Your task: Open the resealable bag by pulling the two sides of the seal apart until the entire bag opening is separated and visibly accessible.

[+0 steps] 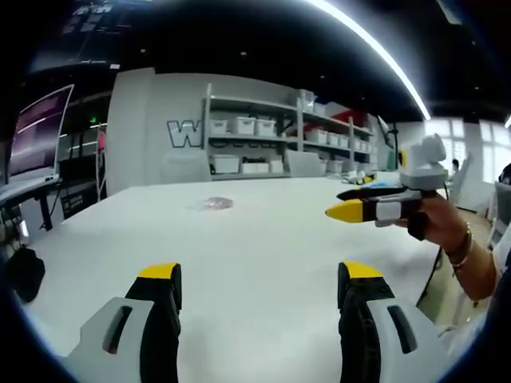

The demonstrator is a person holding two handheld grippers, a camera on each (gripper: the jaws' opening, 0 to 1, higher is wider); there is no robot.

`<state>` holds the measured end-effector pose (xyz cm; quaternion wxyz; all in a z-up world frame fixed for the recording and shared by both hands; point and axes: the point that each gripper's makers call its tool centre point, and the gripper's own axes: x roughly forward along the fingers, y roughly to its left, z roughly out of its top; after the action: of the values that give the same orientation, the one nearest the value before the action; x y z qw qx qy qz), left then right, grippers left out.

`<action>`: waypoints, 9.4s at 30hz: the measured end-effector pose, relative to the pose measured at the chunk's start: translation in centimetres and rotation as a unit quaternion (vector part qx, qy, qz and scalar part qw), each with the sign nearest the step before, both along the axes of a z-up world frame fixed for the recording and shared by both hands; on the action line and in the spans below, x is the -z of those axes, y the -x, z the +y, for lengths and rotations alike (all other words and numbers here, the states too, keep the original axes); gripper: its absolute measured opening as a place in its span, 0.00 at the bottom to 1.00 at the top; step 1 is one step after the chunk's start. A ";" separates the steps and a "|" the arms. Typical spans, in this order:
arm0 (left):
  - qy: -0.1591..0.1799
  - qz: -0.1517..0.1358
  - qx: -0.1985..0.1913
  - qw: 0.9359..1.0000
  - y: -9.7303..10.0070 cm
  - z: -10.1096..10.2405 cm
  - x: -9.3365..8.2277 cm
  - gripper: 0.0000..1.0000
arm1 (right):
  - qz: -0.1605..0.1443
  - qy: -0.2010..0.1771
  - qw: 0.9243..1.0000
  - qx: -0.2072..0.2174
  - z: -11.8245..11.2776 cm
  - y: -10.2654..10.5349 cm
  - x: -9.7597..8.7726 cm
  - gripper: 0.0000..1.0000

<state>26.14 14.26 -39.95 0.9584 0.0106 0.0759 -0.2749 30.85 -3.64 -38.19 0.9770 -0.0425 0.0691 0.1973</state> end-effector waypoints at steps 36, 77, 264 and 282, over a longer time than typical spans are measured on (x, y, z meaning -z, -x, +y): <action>0.001 0.006 0.003 1.000 -0.2 0.0 0.4 0.79 | 0.012 0.008 1.000 0.005 -0.3 -2.4 0.1 0.63; 0.003 0.022 0.023 0.999 -1.0 -1.4 0.4 0.79 | 0.048 0.001 0.999 -0.012 -0.4 -4.0 -0.1 0.60; 0.029 0.022 -0.001 0.999 -3.7 1.8 -2.1 0.78 | 0.122 0.091 0.985 -0.077 5.2 -17.1 2.2 0.47; 0.027 0.027 -0.004 0.999 -4.5 2.1 -1.9 0.78 | 0.125 0.102 0.983 -0.085 5.8 -18.4 3.1 0.45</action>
<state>30.61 16.38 -38.05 0.9569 -0.0232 0.0945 -0.2736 49.30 2.13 -41.25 0.9308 -0.1231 0.2064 0.2755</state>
